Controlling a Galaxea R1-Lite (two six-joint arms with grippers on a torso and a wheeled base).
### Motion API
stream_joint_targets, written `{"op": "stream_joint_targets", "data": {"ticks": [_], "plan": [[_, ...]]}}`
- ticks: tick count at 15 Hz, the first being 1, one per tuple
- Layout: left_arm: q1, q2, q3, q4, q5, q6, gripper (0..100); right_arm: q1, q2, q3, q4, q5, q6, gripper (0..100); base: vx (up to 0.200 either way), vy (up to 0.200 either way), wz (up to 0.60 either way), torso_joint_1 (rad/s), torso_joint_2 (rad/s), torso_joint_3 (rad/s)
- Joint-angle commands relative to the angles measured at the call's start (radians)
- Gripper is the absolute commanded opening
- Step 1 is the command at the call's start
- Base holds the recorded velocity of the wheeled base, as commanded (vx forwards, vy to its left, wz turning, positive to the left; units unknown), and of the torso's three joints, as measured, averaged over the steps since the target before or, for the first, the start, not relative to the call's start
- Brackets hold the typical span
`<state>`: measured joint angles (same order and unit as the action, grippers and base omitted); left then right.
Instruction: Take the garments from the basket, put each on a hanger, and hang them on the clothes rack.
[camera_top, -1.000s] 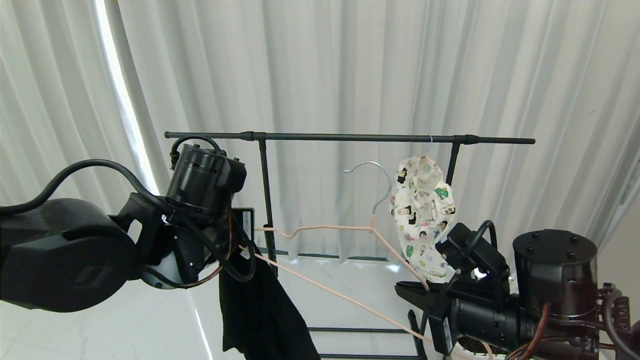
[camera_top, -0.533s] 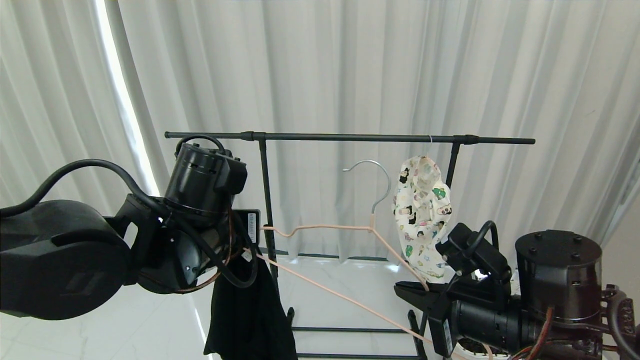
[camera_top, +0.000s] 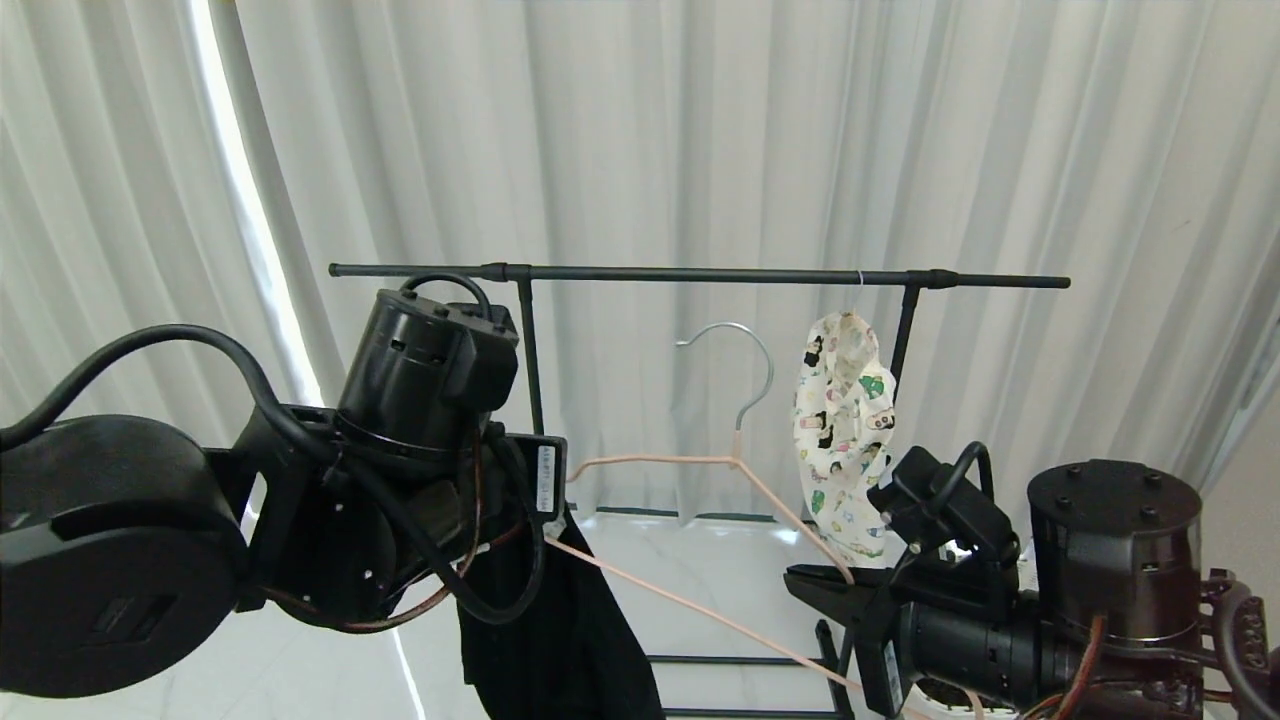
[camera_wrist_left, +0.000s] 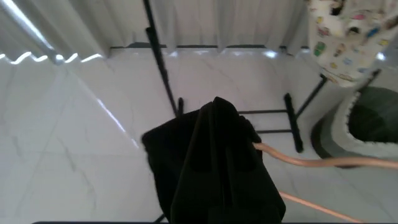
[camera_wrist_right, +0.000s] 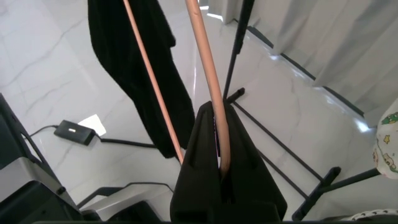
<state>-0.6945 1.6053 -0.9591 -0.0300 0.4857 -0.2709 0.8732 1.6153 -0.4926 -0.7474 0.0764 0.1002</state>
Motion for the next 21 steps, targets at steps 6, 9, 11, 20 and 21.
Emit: {"op": "stream_joint_targets", "data": {"ticks": [6, 9, 11, 20, 21], "plan": [[-0.117, -0.021, -0.007, -0.002, -0.026, -0.004, 0, 0.044, 0.041, -0.027, -0.001, 0.010, 0.007, 0, 0.000, 0.000, 0.00, 0.000, 0.00, 0.000], [-0.148, -0.022, -0.018, -0.014, -0.042, -0.004, 0, 0.072, 0.089, -0.073, -0.001, 0.008, 0.015, 0, 0.000, 0.000, 0.00, 0.000, 0.00, 0.000], [-0.163, -0.022, -0.021, -0.025, -0.042, -0.004, 0, 0.084, 0.118, -0.092, -0.001, 0.005, 0.027, 0, 0.000, 0.000, 0.00, 0.000, 0.00, 0.000], [-0.241, -0.027, -0.003, -0.067, -0.038, 0.051, 0, 0.105, 0.161, -0.100, -0.001, -0.064, 0.076, 0, 0.000, 0.000, 0.00, 0.000, 0.00, 0.000], [-0.241, -0.028, 0.005, -0.091, -0.038, 0.051, 0, 0.105, 0.163, -0.101, -0.001, -0.069, 0.076, 0, 0.000, 0.000, 0.00, 0.000, 0.00, 0.000]]}}
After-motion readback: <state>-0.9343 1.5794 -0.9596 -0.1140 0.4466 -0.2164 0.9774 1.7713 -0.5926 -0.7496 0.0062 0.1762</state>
